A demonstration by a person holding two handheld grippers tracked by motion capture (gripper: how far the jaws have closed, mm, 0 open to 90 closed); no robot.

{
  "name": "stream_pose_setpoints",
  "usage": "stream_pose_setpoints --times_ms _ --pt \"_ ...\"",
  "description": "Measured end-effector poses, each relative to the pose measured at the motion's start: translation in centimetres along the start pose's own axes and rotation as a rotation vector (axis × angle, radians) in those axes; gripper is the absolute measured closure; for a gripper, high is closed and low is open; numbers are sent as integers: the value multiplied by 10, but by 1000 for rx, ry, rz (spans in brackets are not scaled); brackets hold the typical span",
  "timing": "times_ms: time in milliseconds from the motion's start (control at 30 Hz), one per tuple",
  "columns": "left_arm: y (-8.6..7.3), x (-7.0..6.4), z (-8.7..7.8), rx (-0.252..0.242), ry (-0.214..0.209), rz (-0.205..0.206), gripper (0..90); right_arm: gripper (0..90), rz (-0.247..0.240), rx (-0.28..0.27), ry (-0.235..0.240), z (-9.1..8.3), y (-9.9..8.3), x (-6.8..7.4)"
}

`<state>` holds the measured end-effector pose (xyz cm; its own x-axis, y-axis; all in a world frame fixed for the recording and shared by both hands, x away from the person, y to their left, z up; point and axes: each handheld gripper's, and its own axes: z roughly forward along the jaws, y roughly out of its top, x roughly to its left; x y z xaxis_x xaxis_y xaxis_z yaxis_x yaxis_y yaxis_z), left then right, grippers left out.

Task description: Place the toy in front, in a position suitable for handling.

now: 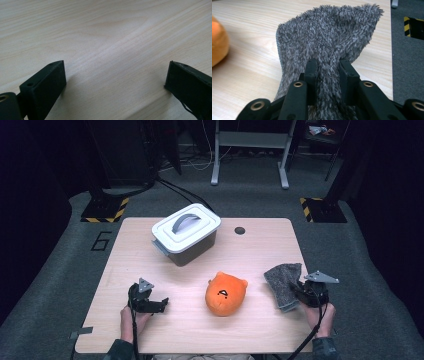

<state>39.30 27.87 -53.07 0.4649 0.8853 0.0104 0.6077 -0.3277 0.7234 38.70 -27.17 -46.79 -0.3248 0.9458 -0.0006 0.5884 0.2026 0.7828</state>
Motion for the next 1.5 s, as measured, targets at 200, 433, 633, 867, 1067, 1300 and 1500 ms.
stream_pose_setpoints --times_ms 200,433,633,867,1067,1300,1500 --pt "0 0 0 0 0 0 26 704 0 28 -30 10 1 -6" --pt "0 0 0 0 0 0 26 691 7 69 -52 24 -1 -11" --pt "0 0 0 0 0 0 26 663 29 94 -66 33 -4 -16" --pt "0 0 0 0 0 0 26 520 58 114 -83 38 -8 -21" --pt "0 0 0 0 0 0 26 314 68 99 -121 29 -7 -21" --pt "0 0 0 0 0 0 26 218 54 72 -95 17 -7 -18" --pt "0 0 0 0 0 0 27 188 41 65 -60 12 -9 -10"
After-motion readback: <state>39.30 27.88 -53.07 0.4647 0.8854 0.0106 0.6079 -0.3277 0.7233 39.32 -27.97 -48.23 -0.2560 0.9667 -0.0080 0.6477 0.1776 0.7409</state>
